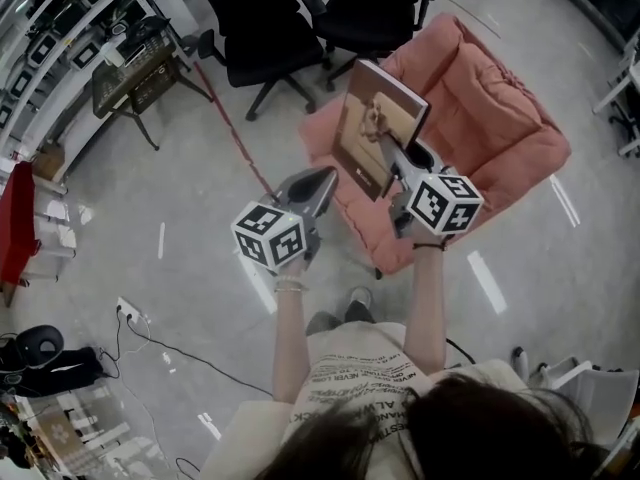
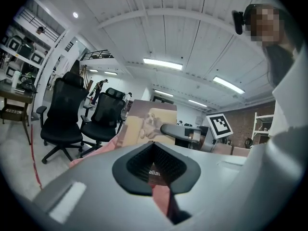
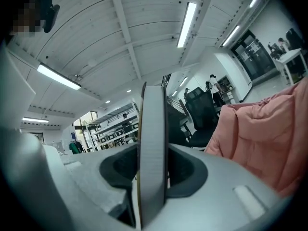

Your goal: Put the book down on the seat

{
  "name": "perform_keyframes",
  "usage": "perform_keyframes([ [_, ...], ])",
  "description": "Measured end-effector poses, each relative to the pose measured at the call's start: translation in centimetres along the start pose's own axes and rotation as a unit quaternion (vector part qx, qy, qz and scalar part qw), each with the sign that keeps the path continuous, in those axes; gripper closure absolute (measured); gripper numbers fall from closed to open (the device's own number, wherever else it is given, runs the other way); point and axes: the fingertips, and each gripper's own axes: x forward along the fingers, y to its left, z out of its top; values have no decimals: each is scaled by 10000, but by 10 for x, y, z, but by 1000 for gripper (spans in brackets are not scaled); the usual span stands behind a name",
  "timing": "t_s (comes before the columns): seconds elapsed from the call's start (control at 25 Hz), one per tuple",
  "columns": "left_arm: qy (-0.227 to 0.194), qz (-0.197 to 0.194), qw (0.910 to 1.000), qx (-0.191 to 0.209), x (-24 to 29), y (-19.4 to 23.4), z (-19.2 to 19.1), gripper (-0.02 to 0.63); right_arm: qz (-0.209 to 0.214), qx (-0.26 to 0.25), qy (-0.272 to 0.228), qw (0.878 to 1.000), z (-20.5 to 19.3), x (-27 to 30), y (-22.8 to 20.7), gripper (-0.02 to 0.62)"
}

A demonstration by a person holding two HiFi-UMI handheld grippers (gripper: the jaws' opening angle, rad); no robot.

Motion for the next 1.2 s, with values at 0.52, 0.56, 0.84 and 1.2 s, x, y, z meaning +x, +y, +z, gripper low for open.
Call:
perform_keyframes([
  [0.52, 454, -938, 9945, 35, 79, 6, -7, 617, -862, 387, -402, 9947, 12, -9, -70, 448],
  [0.56, 495, -1038, 9934, 27, 85, 10, -6, 617, -956, 417, -419, 9937, 12, -6, -75, 448],
  [0.84, 851, -1671, 9822, -86, 126, 50, 0, 617, -1609, 505, -442, 9847, 13, 25, -99, 448],
  [1.2, 1189, -2375, 9641, -62, 174, 101, 9, 617, -2231, 590, -590, 9712, 10, 68, -124, 448],
])
